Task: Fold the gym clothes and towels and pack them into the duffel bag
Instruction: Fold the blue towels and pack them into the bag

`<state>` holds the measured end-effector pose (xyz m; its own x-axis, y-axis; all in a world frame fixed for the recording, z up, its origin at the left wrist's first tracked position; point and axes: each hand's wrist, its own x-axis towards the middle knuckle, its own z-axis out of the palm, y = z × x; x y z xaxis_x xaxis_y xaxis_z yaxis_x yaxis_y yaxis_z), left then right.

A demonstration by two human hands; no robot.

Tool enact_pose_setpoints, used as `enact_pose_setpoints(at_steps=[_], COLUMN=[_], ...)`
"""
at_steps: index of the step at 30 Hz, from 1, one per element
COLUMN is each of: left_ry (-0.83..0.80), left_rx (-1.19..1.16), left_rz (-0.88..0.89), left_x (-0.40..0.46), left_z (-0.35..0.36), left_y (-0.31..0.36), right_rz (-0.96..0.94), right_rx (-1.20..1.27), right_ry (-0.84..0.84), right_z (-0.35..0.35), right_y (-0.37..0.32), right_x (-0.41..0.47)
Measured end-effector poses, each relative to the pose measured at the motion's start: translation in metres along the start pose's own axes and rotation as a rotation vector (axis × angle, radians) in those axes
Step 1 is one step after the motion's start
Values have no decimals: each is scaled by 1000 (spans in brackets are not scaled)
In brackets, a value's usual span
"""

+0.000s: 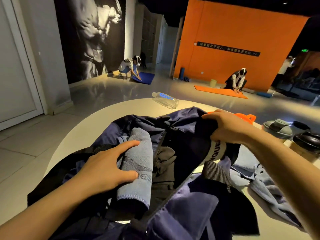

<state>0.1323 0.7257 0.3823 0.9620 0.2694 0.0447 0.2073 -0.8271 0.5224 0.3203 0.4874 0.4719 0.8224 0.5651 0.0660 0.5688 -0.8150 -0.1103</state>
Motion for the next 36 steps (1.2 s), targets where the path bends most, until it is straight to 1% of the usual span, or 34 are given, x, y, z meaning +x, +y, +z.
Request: enact_pose_setpoints(at_steps=[1, 2, 3, 6, 7, 11, 13, 16, 20, 23, 25, 29, 31, 33, 36], left_ry=[-1, -3, -7, -24, -19, 45, 84, 167, 266, 294, 332, 476, 520, 492, 310], left_rx=[0, 0, -2, -56, -96, -288, -280, -232, -484, -580, -603, -463, -352, -220, -132], left_rz=[-1, 1, 6, 24, 32, 39, 55, 61, 27, 67, 101, 169, 166, 106, 22], left_x=[0, 0, 0, 3, 3, 1, -1, 4, 16, 13, 9, 17, 28, 42, 55], left_z=[-1, -1, -3, -5, -5, -1, 6, 10, -6, -25, -45, -93, -102, -94, -71], left_y=[0, 1, 2, 4, 3, -1, 4, 12, 3, 4, 6, -1, -5, -12, -24], right_rz=[-11, -2, 28, 155, 171, 141, 134, 124, 111, 101, 98, 86, 94, 114, 159], right_rx=[10, 72, 195, 670, 776, 1003, 1035, 999, 957, 971, 986, 1021, 1031, 1026, 1000], right_ry=[-3, -8, -11, -41, -54, -80, -88, -110, -135, -149, -150, -106, -92, -93, -99], right_z=[1, 2, 2, -1, -2, -6, -6, -4, -4, -5, -6, -10, -11, -9, -9], right_y=[-1, -2, -1, 5, 8, 10, 7, 0, -4, -6, -10, -18, -23, -27, -29], right_x=[0, -1, -2, -8, -10, -13, -13, -15, -23, -28, -28, -25, -23, -20, -18])
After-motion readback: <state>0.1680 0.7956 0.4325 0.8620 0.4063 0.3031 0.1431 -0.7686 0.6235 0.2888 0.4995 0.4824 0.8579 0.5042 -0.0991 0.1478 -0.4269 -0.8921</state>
